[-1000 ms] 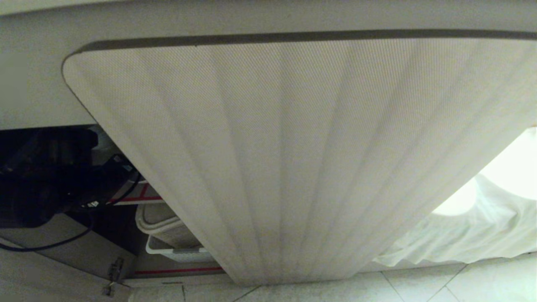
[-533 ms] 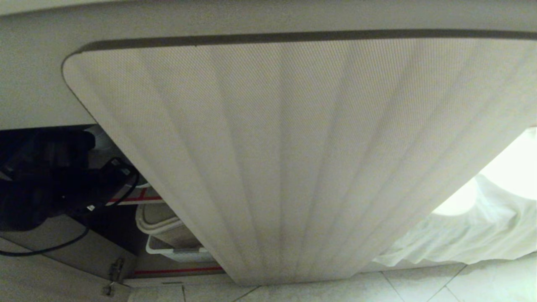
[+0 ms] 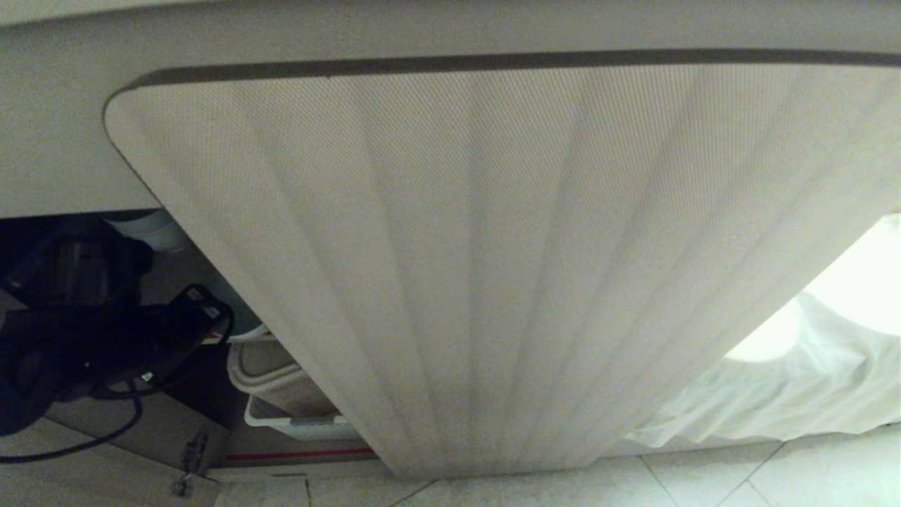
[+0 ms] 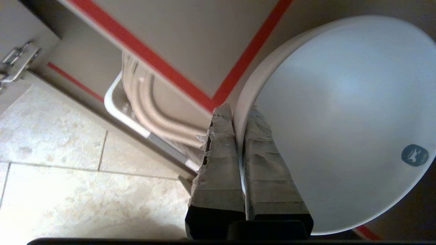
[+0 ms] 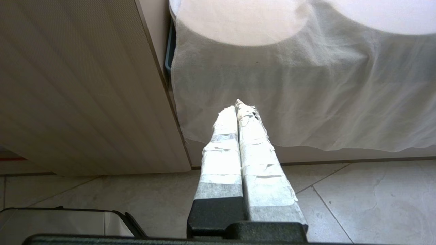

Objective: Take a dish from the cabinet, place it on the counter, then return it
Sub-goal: Take the bowl from the cabinet

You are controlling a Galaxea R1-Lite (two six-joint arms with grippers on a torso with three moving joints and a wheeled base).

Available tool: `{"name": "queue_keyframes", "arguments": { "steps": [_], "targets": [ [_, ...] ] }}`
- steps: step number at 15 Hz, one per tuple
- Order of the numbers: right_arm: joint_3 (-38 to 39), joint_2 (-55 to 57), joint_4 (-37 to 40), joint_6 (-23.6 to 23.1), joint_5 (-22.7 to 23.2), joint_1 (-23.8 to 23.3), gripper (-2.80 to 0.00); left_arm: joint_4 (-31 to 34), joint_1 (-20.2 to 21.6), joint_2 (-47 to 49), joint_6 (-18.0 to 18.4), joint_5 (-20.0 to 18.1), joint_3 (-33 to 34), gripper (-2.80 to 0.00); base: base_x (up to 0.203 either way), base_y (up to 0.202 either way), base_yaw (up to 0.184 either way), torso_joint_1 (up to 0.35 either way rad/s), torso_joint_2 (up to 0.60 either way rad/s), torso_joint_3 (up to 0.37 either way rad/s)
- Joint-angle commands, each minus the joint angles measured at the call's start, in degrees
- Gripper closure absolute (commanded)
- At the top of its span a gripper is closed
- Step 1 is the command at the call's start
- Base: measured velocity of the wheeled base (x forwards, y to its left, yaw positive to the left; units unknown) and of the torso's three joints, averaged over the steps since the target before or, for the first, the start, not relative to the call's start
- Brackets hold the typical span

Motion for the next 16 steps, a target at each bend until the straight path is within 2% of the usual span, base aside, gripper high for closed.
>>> {"name": "queue_keyframes", "arguments": {
  "steps": [1,5,10,16],
  "targets": [
    [0.0,0.0,0.0,0.0,0.0,0.0,0.0,2.0,-0.2,-3.2,-0.3,0.1,0.7,0.0,0.0,0.0,0.0,0.0,0.0,0.0],
    [0.0,0.0,0.0,0.0,0.0,0.1,0.0,3.3,-0.4,-6.2,0.2,0.0,3.6,0.0,0.0,0.0,0.0,0.0,0.0,0.0],
    [0.0,0.0,0.0,0.0,0.0,0.0,0.0,5.7,-0.5,-10.8,2.7,-0.1,6.6,0.0,0.0,0.0,0.0,0.0,0.0,0.0],
    [0.0,0.0,0.0,0.0,0.0,0.0,0.0,9.1,-1.6,-14.5,2.8,-0.5,7.9,0.0,0.0,0.0,0.0,0.0,0.0,0.0]
  ]
}}
